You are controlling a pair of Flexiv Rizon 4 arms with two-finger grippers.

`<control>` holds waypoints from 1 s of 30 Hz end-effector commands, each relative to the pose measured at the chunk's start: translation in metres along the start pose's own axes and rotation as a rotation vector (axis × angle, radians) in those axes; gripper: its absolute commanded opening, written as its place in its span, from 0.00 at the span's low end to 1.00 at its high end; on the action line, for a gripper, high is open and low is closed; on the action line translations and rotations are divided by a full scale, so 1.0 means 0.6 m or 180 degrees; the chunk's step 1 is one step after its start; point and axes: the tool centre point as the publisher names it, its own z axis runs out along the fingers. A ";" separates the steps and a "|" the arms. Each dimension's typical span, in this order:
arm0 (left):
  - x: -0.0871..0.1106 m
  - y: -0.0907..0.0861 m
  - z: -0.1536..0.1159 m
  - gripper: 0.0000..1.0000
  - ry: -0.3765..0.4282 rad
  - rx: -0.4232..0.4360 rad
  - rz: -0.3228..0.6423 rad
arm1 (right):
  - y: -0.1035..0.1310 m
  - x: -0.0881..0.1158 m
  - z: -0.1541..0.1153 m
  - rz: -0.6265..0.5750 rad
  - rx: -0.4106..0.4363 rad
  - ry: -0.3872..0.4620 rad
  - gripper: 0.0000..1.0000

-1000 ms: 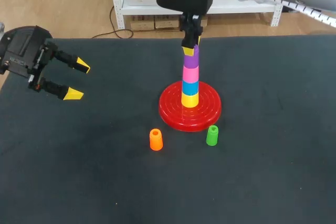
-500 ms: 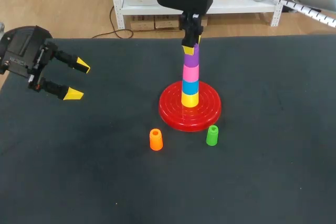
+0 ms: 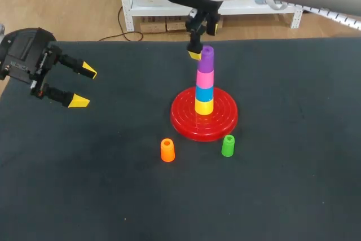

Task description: Pick up and stack the cylinders on the red base in this order: pink,purple,orange,green

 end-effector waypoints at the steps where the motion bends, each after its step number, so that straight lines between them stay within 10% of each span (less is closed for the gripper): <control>1: 0.001 0.000 0.000 1.00 -0.0006 -0.0002 0.0008 | 0.027 0.007 -0.021 -0.0081 0.0238 -0.0119 1.00; 13: 0.001 0.000 0.000 1.00 -0.0006 -0.0002 0.0008 | 0.115 -0.029 -0.044 -0.0538 0.0470 -0.0181 1.00; 30: 0.001 0.000 0.000 1.00 -0.0006 -0.0002 0.0008 | 0.178 -0.050 0.061 -0.0928 0.0189 -0.0077 1.00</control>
